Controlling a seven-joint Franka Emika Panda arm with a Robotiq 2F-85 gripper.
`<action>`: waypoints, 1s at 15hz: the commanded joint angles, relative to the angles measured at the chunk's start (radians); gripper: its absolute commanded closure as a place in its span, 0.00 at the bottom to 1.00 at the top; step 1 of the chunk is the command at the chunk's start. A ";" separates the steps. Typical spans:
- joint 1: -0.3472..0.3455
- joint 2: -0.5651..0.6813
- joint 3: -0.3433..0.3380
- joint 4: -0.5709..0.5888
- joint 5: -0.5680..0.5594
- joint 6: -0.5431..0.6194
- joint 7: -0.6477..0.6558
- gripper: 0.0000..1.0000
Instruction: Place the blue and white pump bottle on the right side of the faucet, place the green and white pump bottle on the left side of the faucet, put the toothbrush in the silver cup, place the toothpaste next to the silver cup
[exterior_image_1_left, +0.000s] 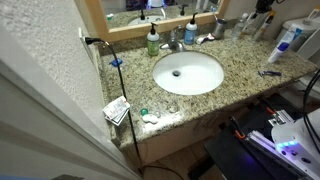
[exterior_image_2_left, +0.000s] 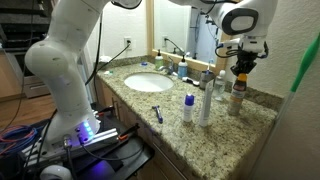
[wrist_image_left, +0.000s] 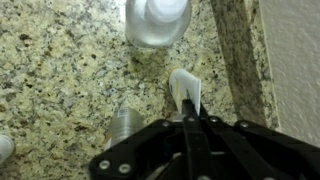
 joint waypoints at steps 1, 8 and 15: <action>-0.016 0.006 0.021 -0.002 -0.003 0.032 0.017 0.99; -0.037 -0.126 0.022 -0.024 -0.003 -0.059 -0.023 0.37; -0.070 -0.402 0.004 -0.064 0.003 -0.377 -0.264 0.00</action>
